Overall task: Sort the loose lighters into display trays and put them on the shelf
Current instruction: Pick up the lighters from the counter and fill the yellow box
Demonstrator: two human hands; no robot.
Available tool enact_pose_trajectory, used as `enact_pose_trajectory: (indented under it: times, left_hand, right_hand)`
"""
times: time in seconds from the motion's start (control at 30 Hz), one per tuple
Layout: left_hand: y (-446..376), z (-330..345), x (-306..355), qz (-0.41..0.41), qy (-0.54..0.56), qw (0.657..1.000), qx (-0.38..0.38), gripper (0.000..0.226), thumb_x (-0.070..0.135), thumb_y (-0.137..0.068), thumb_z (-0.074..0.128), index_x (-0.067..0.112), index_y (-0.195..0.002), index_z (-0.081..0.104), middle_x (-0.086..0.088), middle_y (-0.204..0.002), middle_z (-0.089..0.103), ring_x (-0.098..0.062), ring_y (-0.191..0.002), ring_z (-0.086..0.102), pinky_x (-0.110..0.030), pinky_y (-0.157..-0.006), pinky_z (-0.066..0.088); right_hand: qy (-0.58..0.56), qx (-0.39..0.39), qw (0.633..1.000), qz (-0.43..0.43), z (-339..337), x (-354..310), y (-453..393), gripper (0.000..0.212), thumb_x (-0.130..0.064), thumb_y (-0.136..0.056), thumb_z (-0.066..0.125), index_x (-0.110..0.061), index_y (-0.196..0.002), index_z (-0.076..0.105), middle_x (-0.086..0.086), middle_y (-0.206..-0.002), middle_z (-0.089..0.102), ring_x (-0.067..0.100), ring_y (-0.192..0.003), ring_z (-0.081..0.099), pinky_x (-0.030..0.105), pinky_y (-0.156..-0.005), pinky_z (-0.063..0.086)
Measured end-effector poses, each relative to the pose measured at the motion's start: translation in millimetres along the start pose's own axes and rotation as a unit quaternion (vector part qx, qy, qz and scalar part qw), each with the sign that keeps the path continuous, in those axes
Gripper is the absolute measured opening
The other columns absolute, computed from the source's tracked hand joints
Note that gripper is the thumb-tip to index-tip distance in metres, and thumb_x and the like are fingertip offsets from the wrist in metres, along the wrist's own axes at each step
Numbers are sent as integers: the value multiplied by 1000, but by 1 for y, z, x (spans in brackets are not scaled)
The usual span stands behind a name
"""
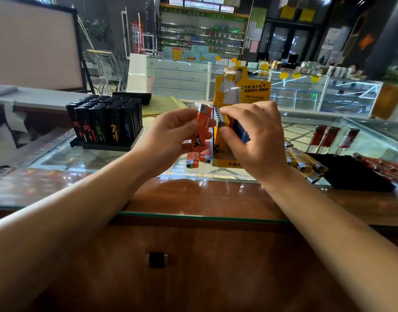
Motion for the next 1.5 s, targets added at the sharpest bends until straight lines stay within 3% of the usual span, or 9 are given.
enact_pose_trajectory:
  times: [0.13, 0.27, 0.4, 0.53, 0.63, 0.73, 0.9, 1.17, 1.5]
  left_hand:
    - [1, 0, 1, 38, -108, 993, 3, 23, 6, -100, 51, 16, -101, 71, -10, -89, 73, -20, -78, 69, -32, -69, 57]
    - [0, 0, 1, 53, -150, 987, 6, 17, 6, -97, 58, 16, -94, 71, -6, -81, 74, -21, -74, 69, -43, -77, 56]
    - [1, -3, 8, 81, -164, 981, 61, 11, 8, -94, 63, 14, -87, 70, -5, -80, 75, -17, -74, 72, -35, -75, 60]
    - [1, -14, 15, 129, -252, 951, 122, 6, 19, -87, 69, 17, -92, 72, 5, -87, 74, -6, -83, 71, -35, -81, 59]
    - [1, -18, 21, 147, -313, 926, 151, 27, 35, -82, 66, 21, -104, 72, 7, -97, 73, -6, -89, 69, -34, -86, 58]
    - [-1, -11, 28, 174, -435, 873, 133, 37, 38, -87, 69, 22, -120, 68, 2, -117, 71, -9, -100, 64, -24, -91, 47]
    - [-11, -2, 24, 185, -555, 808, 67, 53, 41, -91, 66, 19, -138, 55, 2, -142, 55, -20, -129, 52, -35, -105, 39]
    - [-17, 2, 17, 160, -572, 804, 29, 60, 41, -90, 67, 16, -142, 50, -1, -152, 44, -24, -138, 41, -36, -112, 30]
    - [-15, 2, 8, 167, -543, 822, 36, 57, 41, -89, 67, 17, -139, 53, 1, -146, 51, -21, -130, 50, -30, -100, 37]
  right_hand:
    - [-18, -22, 999, 17, 3, -1, 0, 38, -35, -92, 64, -15, -123, 66, -2, -113, 69, 19, -105, 45, 40, -85, 38]
    - [4, -21, 1000, 3, 4, -2, -1, 31, -36, -89, 67, -19, -115, 71, -6, -96, 71, 20, -101, 48, 36, -85, 28]
    - [-36, 13, 999, 35, -6, 3, -3, 23, -28, -88, 69, -17, -108, 72, -7, -90, 67, 15, -95, 45, 38, -81, 35]
    - [-57, 90, 990, 91, -26, 21, -5, 22, -20, -91, 63, -13, -111, 69, -11, -94, 55, 16, -89, 48, 35, -75, 40]
    - [-38, 114, 987, 111, -32, 32, -5, 20, -16, -93, 62, -11, -111, 68, -8, -93, 53, 23, -86, 52, 35, -76, 41]
    - [-12, 106, 989, 105, -31, 35, -8, 19, -15, -92, 62, -12, -110, 69, -5, -90, 55, 16, -87, 46, 32, -75, 37]
    - [15, 59, 995, 81, -22, 33, -7, 18, -15, -91, 62, -14, -107, 71, 2, -92, 64, 19, -88, 46, 28, -76, 31]
    - [145, 2, 989, 33, 6, 17, -1, 14, -18, -92, 61, -22, -98, 73, -7, -93, 71, 24, -91, 53, 36, -78, 31]
    - [251, 8, 968, 27, 18, 18, -1, 10, -11, -83, 67, -20, -86, 69, -7, -76, 70, 24, -85, 53, 37, -78, 29]
Point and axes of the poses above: each hand's wrist, its own y-axis away from the middle knuckle, its own z-axis out of the palm, x = y × z, the point moved 6 cm from there along -y, towards the middle knuckle
